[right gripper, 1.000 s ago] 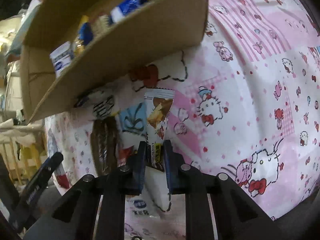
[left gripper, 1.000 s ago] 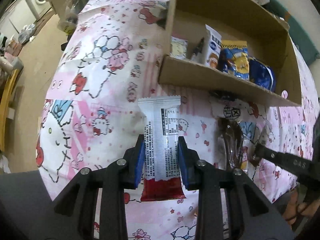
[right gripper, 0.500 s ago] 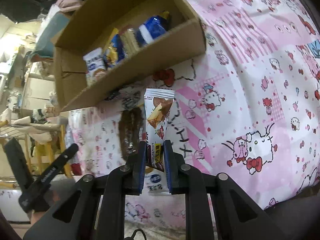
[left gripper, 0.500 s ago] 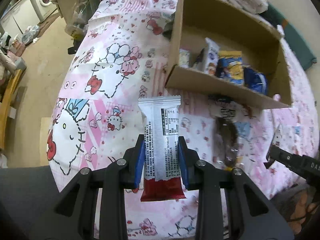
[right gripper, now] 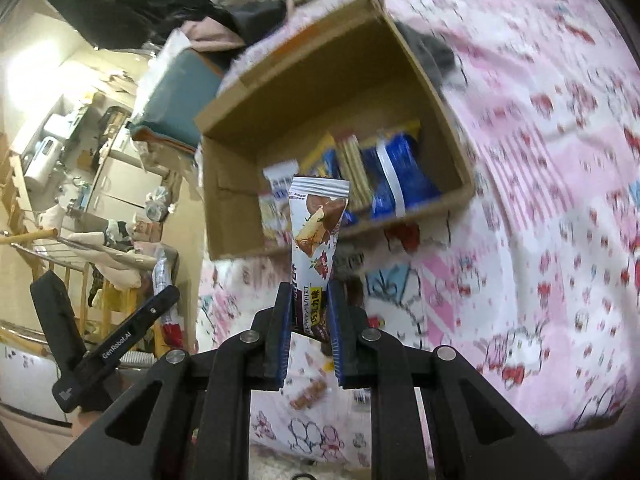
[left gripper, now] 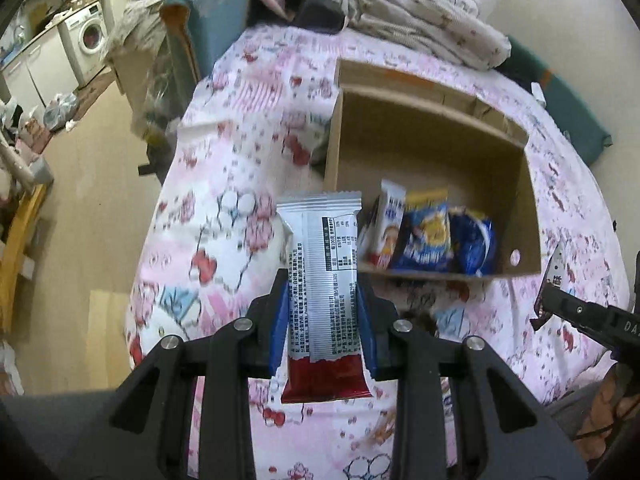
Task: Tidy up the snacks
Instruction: 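Lower both held packets into the box and open both grippers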
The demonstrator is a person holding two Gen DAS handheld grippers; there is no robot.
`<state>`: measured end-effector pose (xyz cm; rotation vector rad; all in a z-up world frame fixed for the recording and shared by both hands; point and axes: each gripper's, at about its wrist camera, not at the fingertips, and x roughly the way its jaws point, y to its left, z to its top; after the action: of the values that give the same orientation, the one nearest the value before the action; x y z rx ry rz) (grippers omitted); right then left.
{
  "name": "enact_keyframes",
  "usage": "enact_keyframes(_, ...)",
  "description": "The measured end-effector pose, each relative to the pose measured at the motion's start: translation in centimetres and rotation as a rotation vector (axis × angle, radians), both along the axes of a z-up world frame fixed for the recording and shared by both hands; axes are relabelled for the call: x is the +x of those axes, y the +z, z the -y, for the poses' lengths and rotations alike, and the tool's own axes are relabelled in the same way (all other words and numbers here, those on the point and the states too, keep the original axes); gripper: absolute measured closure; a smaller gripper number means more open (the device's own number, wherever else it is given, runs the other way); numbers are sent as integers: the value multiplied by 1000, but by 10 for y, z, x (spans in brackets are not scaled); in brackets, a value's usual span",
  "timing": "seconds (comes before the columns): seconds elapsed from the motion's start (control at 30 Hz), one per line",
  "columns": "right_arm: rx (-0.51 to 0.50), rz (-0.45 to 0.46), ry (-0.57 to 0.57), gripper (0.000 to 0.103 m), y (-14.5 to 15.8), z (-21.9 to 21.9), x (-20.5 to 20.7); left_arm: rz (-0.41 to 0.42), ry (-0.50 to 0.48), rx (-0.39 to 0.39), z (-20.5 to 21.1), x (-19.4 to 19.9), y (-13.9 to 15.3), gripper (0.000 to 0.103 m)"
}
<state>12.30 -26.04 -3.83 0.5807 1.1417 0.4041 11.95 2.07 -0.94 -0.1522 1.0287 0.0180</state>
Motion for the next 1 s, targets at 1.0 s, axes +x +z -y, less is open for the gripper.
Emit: enact_keyframes(1.0, -78, 64, 34, 85, -24, -15, 78, 28, -114, -103, 29, 94, -26, 76)
